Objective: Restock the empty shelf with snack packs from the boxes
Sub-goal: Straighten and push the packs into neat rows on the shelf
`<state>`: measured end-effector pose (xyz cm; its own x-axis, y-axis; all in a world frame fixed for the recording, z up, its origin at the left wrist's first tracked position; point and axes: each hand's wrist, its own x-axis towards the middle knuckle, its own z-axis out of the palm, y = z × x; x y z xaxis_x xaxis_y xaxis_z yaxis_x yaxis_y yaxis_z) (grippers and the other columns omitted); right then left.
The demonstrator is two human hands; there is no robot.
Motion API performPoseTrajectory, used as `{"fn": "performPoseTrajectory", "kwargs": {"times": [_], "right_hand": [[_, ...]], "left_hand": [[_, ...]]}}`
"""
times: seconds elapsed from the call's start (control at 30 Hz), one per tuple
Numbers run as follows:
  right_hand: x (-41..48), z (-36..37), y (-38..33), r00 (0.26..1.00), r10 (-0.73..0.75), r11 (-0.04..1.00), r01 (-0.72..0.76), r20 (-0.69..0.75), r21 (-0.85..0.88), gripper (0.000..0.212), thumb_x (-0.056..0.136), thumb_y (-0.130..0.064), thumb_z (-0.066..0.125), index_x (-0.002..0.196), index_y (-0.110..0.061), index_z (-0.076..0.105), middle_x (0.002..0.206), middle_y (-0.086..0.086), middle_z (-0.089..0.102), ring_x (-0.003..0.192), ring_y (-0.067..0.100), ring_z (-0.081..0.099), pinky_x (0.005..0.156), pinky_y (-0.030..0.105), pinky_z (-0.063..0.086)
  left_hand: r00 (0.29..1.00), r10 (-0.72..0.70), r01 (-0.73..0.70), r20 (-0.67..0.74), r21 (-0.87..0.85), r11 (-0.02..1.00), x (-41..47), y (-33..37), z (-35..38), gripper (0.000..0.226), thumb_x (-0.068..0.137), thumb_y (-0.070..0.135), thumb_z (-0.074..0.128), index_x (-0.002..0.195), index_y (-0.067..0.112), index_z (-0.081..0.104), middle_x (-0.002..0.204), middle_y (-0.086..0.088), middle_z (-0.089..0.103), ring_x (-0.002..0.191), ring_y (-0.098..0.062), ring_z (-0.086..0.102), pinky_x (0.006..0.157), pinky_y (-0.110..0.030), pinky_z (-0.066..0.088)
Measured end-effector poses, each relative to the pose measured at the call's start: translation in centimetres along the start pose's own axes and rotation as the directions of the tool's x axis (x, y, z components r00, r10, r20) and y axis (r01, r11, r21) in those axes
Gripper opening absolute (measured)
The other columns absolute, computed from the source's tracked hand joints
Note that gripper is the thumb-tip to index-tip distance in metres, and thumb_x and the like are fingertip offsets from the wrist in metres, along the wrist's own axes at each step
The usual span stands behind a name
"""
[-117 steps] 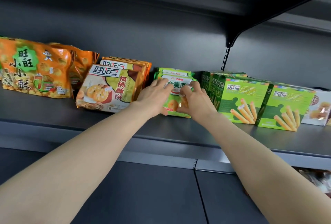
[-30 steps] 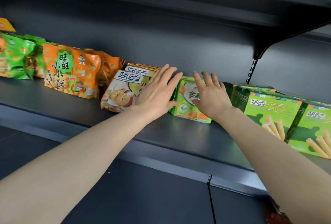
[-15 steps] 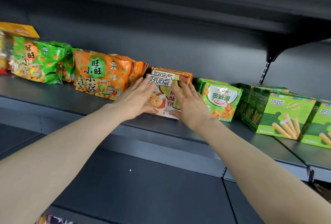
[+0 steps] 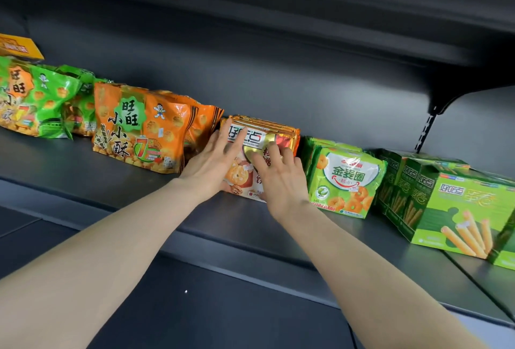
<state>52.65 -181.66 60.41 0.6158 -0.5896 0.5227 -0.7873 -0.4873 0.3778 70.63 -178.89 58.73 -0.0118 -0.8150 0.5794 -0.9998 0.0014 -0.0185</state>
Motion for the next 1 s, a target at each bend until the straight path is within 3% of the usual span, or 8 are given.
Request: {"fn": "performPoseTrajectory", "kwargs": {"times": [0.2, 0.4, 0.53, 0.6, 0.7, 0.87, 0.93, 1.0], "right_hand": [[1.9, 1.6, 1.0, 0.996, 0.004, 0.999, -0.008, -0.088, -0.049, 0.098, 0.053, -0.035, 0.093, 0.134, -0.031, 0.039, 0.137, 0.011, 0.037, 0.119, 0.034, 0.041, 0.093, 0.047, 0.040], [2.2, 2.1, 0.7, 0.989, -0.025, 0.997, 0.014, -0.145, -0.076, 0.097, 0.047, -0.021, 0.091, 0.132, -0.028, 0.043, 0.136, 0.013, 0.042, 0.115, 0.036, 0.043, 0.088, 0.046, 0.041], [2.3, 1.4, 1.3, 0.958, 0.051, 0.998, -0.039, -0.283, 0.048, 0.086, 0.046, -0.059, 0.090, 0.118, -0.024, 0.058, 0.117, 0.008, 0.053, 0.102, 0.031, 0.050, 0.079, 0.044, 0.046], [2.7, 0.2, 2.1, 0.942, 0.163, 0.976, -0.110, -0.293, 0.190, 0.086, 0.051, -0.058, 0.089, 0.122, -0.023, 0.056, 0.120, 0.008, 0.051, 0.106, 0.031, 0.049, 0.082, 0.044, 0.048], [3.8, -1.6, 3.5, 0.956, 0.286, 0.894, -0.241, -0.068, 0.378, 0.107, 0.056, -0.052, 0.091, 0.145, -0.028, 0.035, 0.149, 0.013, 0.030, 0.130, 0.037, 0.037, 0.102, 0.047, 0.042], [6.5, -2.4, 4.9, 0.926, 0.252, 0.779, -0.367, 0.282, 0.508, 0.129, 0.056, -0.048, 0.094, 0.155, -0.032, 0.013, 0.154, 0.016, 0.019, 0.136, 0.039, 0.040, 0.108, 0.042, 0.039], [7.3, -2.0, 5.3, 0.906, 0.216, 0.761, -0.390, 0.365, 0.518, 0.131, 0.055, -0.050, 0.093, 0.156, -0.031, 0.012, 0.150, 0.014, 0.026, 0.136, 0.035, 0.041, 0.109, 0.039, 0.038], [7.9, -1.6, 5.7, 0.895, 0.194, 0.733, -0.404, 0.401, 0.547, 0.130, 0.055, -0.050, 0.093, 0.156, -0.030, 0.014, 0.148, 0.012, 0.032, 0.137, 0.032, 0.038, 0.110, 0.038, 0.037]], "left_hand": [[0.997, -0.010, 0.020, -0.073, 0.133, 0.991, 2.2, -0.1, 1.6, 0.139, 0.069, 0.033, 0.089, 0.152, 0.028, -0.023, 0.158, -0.010, -0.033, 0.151, -0.039, 0.002, 0.101, -0.043, 0.048], [0.994, 0.015, 0.000, -0.111, 0.141, 0.990, 2.4, -0.7, 1.7, 0.141, 0.063, 0.045, 0.090, 0.155, 0.027, -0.015, 0.162, -0.012, -0.017, 0.150, -0.041, 0.005, 0.106, -0.044, 0.043], [0.997, 0.063, -0.061, -0.050, 0.046, 0.997, 2.3, -1.4, 0.1, 0.141, 0.062, 0.053, 0.088, 0.155, 0.029, -0.016, 0.161, -0.006, -0.018, 0.151, -0.038, 0.000, 0.115, -0.046, 0.033], [0.997, 0.072, -0.073, -0.023, -0.022, 0.997, 2.5, -1.9, -0.9, 0.144, 0.060, 0.055, 0.088, 0.153, 0.032, -0.020, 0.161, -0.003, -0.023, 0.151, -0.036, 0.000, 0.118, -0.047, 0.029], [0.997, -0.029, 0.045, 0.071, -0.239, 0.970, 3.6, -2.5, -2.5, 0.150, 0.058, 0.049, 0.091, 0.148, 0.037, -0.028, 0.162, 0.001, -0.024, 0.151, -0.031, 0.011, 0.111, -0.042, 0.037], [0.934, -0.172, 0.335, 0.313, -0.598, 0.729, 6.8, -3.9, -1.5, 0.153, 0.061, 0.027, 0.093, 0.148, 0.028, -0.032, 0.139, 0.003, 0.052, 0.120, -0.019, 0.054, 0.102, -0.037, 0.048], [0.920, -0.158, 0.371, 0.358, -0.666, 0.648, 7.4, -4.5, -0.3, 0.151, 0.054, 0.026, 0.096, 0.155, 0.026, -0.017, 0.133, 0.009, 0.054, 0.123, -0.016, 0.052, 0.105, -0.040, 0.047], [0.923, -0.087, 0.353, 0.374, -0.736, 0.578, 7.8, -4.7, 0.8, 0.125, 0.051, 0.021, 0.097, 0.153, 0.024, 0.024, 0.129, 0.011, 0.060, 0.124, -0.015, 0.055, 0.101, -0.037, 0.050]]}}
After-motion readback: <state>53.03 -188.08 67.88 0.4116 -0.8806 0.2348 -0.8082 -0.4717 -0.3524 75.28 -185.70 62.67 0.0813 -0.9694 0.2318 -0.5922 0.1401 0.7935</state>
